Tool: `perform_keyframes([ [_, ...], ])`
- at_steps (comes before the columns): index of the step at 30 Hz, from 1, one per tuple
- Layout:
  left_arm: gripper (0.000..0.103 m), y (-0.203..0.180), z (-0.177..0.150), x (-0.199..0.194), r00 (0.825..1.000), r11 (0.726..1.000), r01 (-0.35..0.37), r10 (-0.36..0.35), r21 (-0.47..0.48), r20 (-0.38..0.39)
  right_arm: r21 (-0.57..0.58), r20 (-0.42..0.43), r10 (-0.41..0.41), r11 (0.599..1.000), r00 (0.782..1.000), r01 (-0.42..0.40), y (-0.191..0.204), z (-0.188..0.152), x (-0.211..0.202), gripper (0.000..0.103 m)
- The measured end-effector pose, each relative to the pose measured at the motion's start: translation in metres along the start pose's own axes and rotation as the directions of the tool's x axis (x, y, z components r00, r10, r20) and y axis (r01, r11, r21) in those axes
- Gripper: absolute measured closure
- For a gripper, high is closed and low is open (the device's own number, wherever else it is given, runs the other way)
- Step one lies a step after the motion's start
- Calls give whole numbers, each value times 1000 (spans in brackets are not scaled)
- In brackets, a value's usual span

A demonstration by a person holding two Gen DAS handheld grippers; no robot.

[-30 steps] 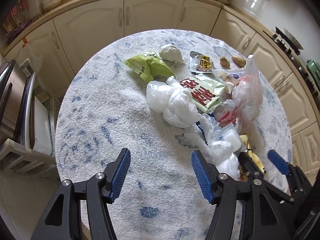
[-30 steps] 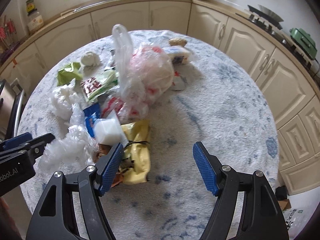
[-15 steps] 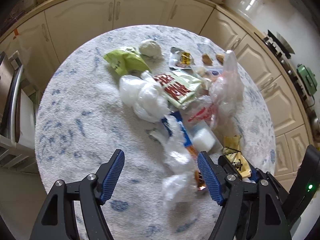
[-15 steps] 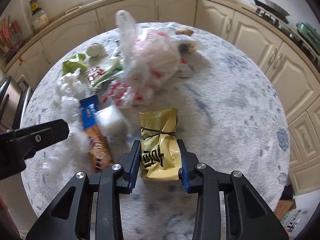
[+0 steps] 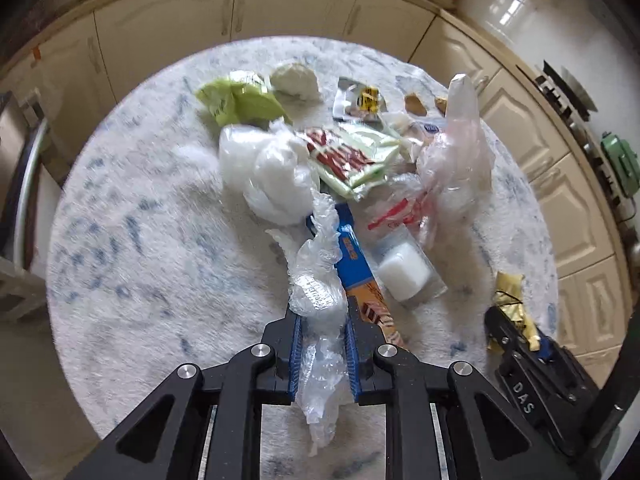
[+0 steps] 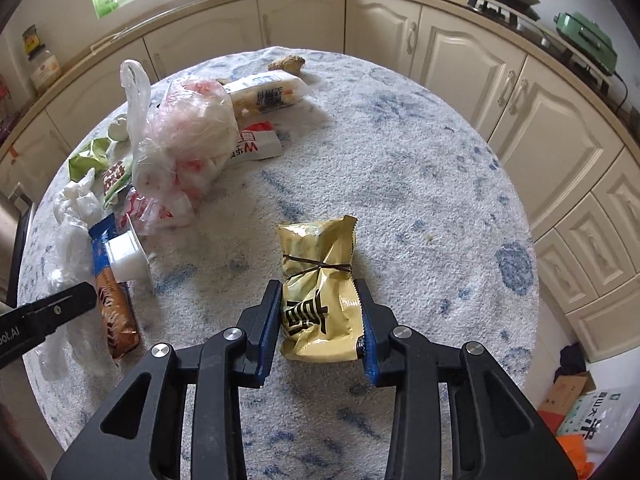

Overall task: Collect trash
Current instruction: 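Grasp the gold chip bag with the right gripper while the left grasps a clear plastic bag, then carry both items to the blue bucket and open both grippers over it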

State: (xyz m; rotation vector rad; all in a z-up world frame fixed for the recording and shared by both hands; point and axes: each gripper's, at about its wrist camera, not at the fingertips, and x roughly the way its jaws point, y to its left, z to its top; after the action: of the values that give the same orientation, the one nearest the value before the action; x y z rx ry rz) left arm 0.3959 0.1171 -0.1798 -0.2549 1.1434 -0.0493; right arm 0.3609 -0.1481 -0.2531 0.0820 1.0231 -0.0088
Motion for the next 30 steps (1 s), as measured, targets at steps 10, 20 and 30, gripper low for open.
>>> perform_keyframes([
  [10, 88, -4, -14, -36, 998, 1000, -19, 18, 23, 58, 6, 42, 17, 1000, 999, -17, 1, -8, -24, 68],
  [20, 88, -20, -47, -83, 992, 996, -17, 7, 84, 123, 17, 138, 7, 1000, 990, -10, -6, -28, -77, 68],
  [30, 88, -44, -85, -121, 985, 987, 1, -28, 158, 170, 64, 209, -25, 998, 978, 12, -32, -59, -121, 68],
])
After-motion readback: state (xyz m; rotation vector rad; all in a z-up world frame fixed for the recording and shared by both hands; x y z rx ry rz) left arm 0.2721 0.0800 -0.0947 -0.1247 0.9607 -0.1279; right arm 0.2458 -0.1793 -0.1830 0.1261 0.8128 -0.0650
